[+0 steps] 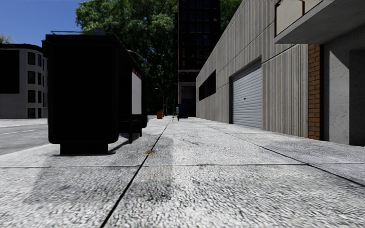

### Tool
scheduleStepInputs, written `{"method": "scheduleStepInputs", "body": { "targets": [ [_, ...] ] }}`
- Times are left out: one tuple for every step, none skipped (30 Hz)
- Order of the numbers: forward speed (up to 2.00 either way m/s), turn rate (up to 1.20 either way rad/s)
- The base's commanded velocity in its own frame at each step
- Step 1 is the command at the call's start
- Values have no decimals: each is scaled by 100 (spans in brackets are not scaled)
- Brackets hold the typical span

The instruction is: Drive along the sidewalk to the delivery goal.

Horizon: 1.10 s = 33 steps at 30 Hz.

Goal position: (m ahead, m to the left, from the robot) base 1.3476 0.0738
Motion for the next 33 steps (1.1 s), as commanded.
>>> {"method": "scheduleStepInputs", "body": {
  "targets": [
    [143,0],
    [143,0],
    [140,0],
    [137,0],
    [137,0],
    [133,0],
    [130,0],
    [128,0],
    [128,0],
    [121,0],
    [117,0],
    [117,0],
    [115,0],
    [115,0],
    [114,0],
    [114,0],
    [0,0],
    [0,0],
    [0,0],
    [0,0],
    [0,0],
    [0,0],
    [0,0],
    [0,0],
    [0,0],
    [0,0],
    [0,0],
    [0,0],
    [0,0],
    [0,0],
    [0,0],
    [0,0],
    [0,0]
  ]
}}
